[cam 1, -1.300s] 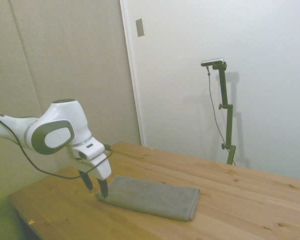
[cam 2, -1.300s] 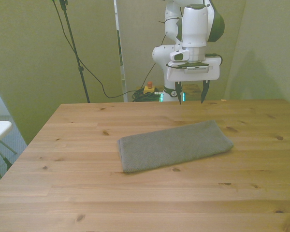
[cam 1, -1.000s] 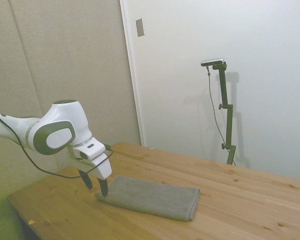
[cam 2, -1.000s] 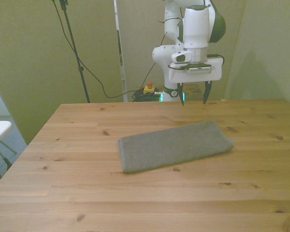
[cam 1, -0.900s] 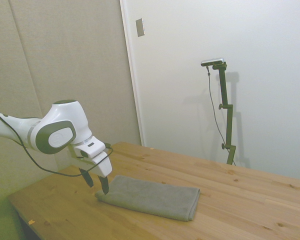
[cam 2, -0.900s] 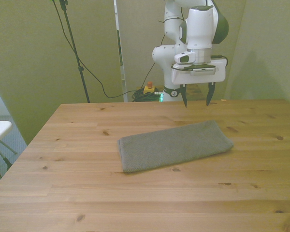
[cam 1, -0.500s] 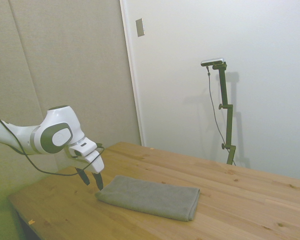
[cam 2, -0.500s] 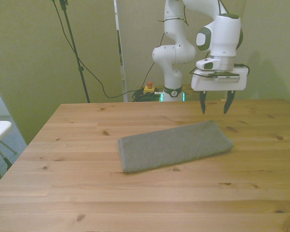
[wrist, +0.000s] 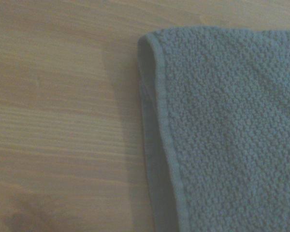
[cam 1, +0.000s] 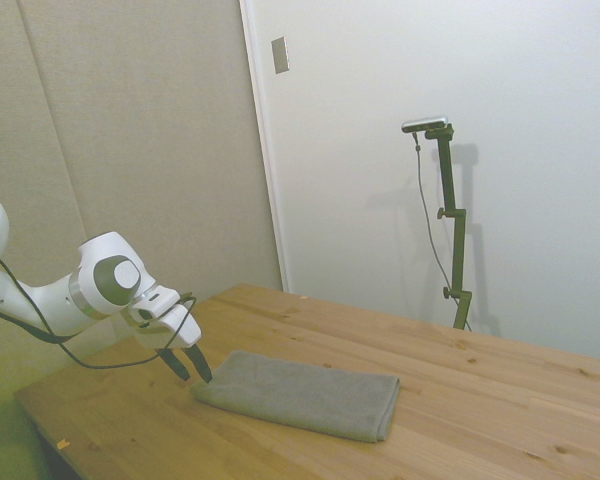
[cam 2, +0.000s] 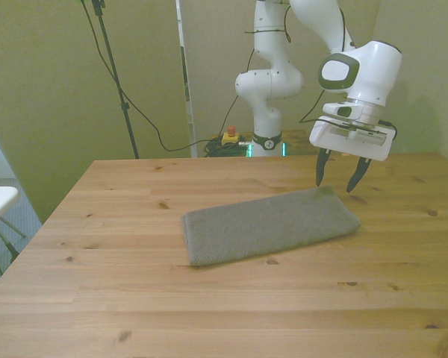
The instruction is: Fold the towel
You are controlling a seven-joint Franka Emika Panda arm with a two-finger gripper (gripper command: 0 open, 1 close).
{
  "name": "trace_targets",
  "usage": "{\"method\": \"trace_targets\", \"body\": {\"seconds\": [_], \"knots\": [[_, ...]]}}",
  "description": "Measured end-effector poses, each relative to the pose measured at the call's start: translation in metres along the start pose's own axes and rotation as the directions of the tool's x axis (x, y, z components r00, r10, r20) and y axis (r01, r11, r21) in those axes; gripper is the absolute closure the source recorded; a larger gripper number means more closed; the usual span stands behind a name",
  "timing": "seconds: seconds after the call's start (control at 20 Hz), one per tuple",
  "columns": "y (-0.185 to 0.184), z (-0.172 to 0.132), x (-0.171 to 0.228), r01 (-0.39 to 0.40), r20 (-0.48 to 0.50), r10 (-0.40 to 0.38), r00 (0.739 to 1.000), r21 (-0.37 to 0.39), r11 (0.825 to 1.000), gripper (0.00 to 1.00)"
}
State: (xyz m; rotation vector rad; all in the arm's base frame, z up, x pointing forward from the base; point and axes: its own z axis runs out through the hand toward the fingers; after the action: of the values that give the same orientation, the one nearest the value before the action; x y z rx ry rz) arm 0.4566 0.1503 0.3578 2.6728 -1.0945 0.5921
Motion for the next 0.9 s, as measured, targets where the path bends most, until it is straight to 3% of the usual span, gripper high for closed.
{"method": "trace_targets", "body": {"seconds": [0.5, 0.85, 0.9], "knots": [[-0.013, 0.015, -0.007, 0.004, -0.077, -0.006, 0.997, -0.029, 1.0, 0.0], [-0.006, 0.028, 0.016, -0.033, -0.102, 0.021, 0.995, -0.117, 0.993, 0.0], [-0.005, 0.03, 0.02, -0.04, -0.104, 0.027, 0.994, -0.127, 0.991, 1.0]]}}
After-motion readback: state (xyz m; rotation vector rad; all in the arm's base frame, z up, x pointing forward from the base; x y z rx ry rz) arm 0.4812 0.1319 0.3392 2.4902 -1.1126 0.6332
